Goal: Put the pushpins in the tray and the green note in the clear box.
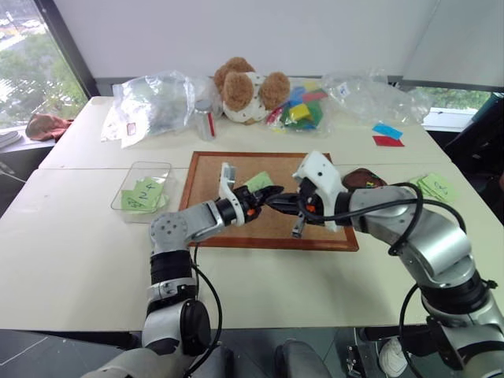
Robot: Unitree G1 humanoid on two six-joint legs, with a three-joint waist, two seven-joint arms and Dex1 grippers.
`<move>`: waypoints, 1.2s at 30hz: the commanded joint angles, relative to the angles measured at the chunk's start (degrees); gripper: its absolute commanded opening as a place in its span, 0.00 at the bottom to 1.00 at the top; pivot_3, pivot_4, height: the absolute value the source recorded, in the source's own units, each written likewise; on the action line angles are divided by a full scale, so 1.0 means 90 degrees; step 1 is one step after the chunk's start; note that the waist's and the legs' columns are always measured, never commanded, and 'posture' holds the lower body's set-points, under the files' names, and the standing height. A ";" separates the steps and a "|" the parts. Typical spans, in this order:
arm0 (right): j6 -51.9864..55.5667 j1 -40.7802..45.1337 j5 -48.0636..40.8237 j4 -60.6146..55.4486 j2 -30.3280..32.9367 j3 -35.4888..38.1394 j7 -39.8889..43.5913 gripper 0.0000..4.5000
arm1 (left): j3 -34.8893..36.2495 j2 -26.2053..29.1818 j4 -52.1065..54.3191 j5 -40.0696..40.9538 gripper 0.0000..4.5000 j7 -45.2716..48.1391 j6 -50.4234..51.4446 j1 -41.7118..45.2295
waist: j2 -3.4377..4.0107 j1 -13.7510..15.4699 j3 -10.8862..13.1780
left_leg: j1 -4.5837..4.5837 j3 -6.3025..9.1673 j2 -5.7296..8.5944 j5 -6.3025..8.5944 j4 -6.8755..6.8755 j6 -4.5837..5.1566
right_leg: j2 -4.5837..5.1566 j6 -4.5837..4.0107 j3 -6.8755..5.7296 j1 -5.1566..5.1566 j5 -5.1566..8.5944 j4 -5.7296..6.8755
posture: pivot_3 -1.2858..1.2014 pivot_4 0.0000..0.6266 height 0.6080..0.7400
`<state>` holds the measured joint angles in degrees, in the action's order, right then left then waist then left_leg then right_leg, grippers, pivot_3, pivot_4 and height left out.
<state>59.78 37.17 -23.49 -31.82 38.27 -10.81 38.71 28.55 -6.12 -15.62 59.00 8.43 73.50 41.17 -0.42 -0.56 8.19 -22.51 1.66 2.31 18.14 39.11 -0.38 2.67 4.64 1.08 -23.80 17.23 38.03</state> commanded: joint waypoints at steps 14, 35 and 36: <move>-0.1244 0.0509 0.0634 0.2995 0.0751 0.1384 -0.0183 0.00 | 0.0218 0.0015 -0.0056 0.0477 0.01 -0.0259 -0.0913 -0.0015 | -0.0002 0.0015 0.0001 | 0.0000 -0.0003 0.0001 0.0000 0.0000 0.0000 | 0.0000 0.0000 0.0001 0.0002 0.0000 -0.0001 | 0.52 0.24 1.00; -0.4628 0.2098 0.1945 0.9990 0.0064 0.1436 -0.0340 0.31 | 0.0018 0.0066 0.0420 0.1035 0.00 -0.0680 -0.1206 -0.0306 | -0.0002 -0.0011 0.0001 | 0.0002 -0.0016 0.0000 -0.0004 0.0000 -0.0007 | -0.0005 0.0000 0.0010 0.0000 0.0000 0.0003 | 0.52 0.24 1.00; -0.4647 0.2138 0.1947 1.0041 0.0061 0.1451 -0.0331 0.43 | 0.0017 0.0074 0.0427 0.1048 0.00 -0.0687 -0.1204 -0.0310 | -0.0002 -0.0013 0.0001 | 0.0002 -0.0016 0.0000 -0.0004 0.0000 -0.0007 | -0.0005 0.0000 0.0009 0.0001 0.0000 0.0004 | 0.52 0.24 1.00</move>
<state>19.27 54.27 -6.24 58.53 38.63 0.86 35.44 29.92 -5.64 -13.70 66.84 2.21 63.13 38.36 -0.43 -0.68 8.20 -22.49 1.51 2.31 18.10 39.11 -0.45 2.63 4.64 1.16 -23.79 17.23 38.07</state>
